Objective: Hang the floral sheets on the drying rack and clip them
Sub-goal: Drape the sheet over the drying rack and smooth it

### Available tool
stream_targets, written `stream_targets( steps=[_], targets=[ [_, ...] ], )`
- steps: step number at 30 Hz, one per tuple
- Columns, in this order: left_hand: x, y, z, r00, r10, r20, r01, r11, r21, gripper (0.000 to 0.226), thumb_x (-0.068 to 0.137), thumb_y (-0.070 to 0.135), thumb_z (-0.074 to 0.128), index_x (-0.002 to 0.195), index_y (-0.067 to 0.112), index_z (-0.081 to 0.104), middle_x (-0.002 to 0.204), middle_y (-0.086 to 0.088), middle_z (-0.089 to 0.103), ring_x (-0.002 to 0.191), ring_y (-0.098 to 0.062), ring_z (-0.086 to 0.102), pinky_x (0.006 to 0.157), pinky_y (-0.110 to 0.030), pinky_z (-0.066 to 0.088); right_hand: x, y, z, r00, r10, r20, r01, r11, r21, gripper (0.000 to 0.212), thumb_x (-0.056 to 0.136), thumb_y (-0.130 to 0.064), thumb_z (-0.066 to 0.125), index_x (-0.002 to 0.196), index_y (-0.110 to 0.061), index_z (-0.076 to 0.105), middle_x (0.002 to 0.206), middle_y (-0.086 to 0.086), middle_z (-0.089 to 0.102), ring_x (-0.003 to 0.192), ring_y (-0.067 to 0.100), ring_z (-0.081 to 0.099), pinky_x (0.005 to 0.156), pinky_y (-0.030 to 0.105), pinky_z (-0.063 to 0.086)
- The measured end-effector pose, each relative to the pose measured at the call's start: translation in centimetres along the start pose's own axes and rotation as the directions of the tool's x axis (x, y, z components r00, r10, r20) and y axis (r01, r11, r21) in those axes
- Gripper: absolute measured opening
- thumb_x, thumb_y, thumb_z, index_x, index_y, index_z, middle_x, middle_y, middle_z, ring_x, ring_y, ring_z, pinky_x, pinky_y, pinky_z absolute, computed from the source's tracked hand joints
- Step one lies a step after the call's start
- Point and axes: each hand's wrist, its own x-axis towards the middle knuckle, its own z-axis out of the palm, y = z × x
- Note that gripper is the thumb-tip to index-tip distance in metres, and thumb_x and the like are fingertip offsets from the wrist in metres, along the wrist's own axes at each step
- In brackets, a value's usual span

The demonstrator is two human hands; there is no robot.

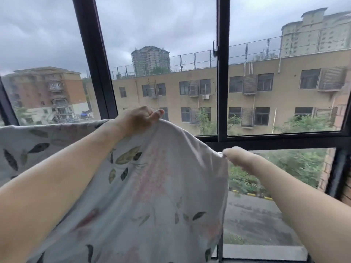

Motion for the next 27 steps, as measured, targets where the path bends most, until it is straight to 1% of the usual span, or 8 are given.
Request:
stream_targets(
  steps=[3,7,11,16,19,21,23,27],
  targets=[
    [-1.3,-1.9,-0.2,0.999,0.038,-0.003,-0.038,0.999,0.032,0.048,0.102,0.050,0.021,0.105,0.023,0.060,0.093,0.003,0.059,0.086,-0.019,0.055,0.074,-0.033,0.039,-0.2,-6.5,1.7,0.902,-0.308,-0.304,0.303,0.951,-0.063,0.048,0.090,-0.032,0.035,0.131,-0.010,0.044,0.132,0.011,0.050,0.116,0.028,0.049,0.101,0.044,0.038],
    [-3.8,-7.2,-0.6,0.995,-0.017,-0.099,0.026,0.995,0.091,0.041,0.101,0.051,0.023,0.104,0.023,0.054,0.102,-0.004,0.061,0.094,-0.025,0.056,0.081,-0.040,0.042,-3.8,-14.3,5.4,0.731,-0.674,-0.107,0.648,0.735,-0.201,0.040,0.103,-0.032,0.023,0.129,-0.013,0.047,0.136,0.011,0.049,0.119,0.026,0.049,0.097,0.039,0.040],
    [-7.0,-12.1,-0.5,0.981,-0.091,-0.174,0.102,0.993,0.055,0.037,0.100,0.050,0.027,0.121,0.025,0.045,0.121,-0.004,0.057,0.112,-0.025,0.050,0.097,-0.043,0.037,-4.6,-18.6,9.4,0.669,-0.743,-0.032,0.642,0.599,-0.478,0.038,0.103,-0.040,0.027,0.115,-0.016,0.054,0.108,0.005,0.061,0.088,0.021,0.052,0.075,0.032,0.038],
    [-12.2,-17.5,0.2,0.927,-0.138,-0.348,0.203,0.966,0.159,0.050,0.091,0.045,0.039,0.129,0.013,0.039,0.126,-0.011,0.046,0.114,-0.031,0.045,0.100,-0.047,0.035,-4.2,-22.3,12.9,0.560,-0.829,-0.011,0.597,0.412,-0.688,0.042,0.100,-0.045,0.029,0.105,-0.014,0.056,0.097,0.006,0.062,0.086,0.024,0.059,0.072,0.034,0.045],
    [-14.7,-19.0,1.0,0.780,-0.426,-0.459,0.499,0.866,0.044,0.045,0.089,0.046,0.042,0.114,0.009,0.045,0.114,-0.015,0.052,0.106,-0.034,0.049,0.091,-0.046,0.040,-3.3,-22.8,14.5,0.481,-0.875,-0.063,0.581,0.371,-0.724,0.043,0.099,-0.048,0.029,0.096,-0.017,0.058,0.092,0.002,0.061,0.079,0.020,0.058,0.066,0.032,0.040],
    [-15.6,-19.4,1.8,0.737,-0.610,-0.291,0.638,0.770,0.003,0.058,0.093,0.058,0.039,0.125,0.009,0.043,0.124,-0.017,0.054,0.114,-0.035,0.051,0.093,-0.044,0.040,-2.8,-22.8,15.5,0.444,-0.888,-0.120,0.522,0.365,-0.771,0.046,0.098,-0.051,0.026,0.091,-0.019,0.058,0.089,0.000,0.062,0.075,0.020,0.058,0.063,0.030,0.040],
    [-16.0,-20.0,2.9,0.789,-0.587,-0.183,0.608,0.789,0.091,0.066,0.093,0.061,0.038,0.137,0.012,0.041,0.131,-0.015,0.054,0.115,-0.035,0.055,0.094,-0.041,0.044,-2.4,-22.6,16.3,0.443,-0.882,-0.161,0.445,0.372,-0.815,0.048,0.098,-0.052,0.024,0.090,-0.019,0.058,0.086,-0.001,0.063,0.073,0.021,0.059,0.061,0.030,0.042],
    [-15.7,-21.4,3.8,0.896,-0.347,-0.278,0.403,0.898,0.176,0.028,0.097,0.030,0.042,0.112,0.010,0.056,0.105,-0.014,0.066,0.085,-0.037,0.066,0.073,-0.044,0.053,-2.1,-22.5,16.7,0.449,-0.872,-0.196,0.368,0.380,-0.849,0.049,0.097,-0.054,0.021,0.088,-0.017,0.052,0.082,0.002,0.063,0.070,0.025,0.060,0.059,0.030,0.042]
  ],
)
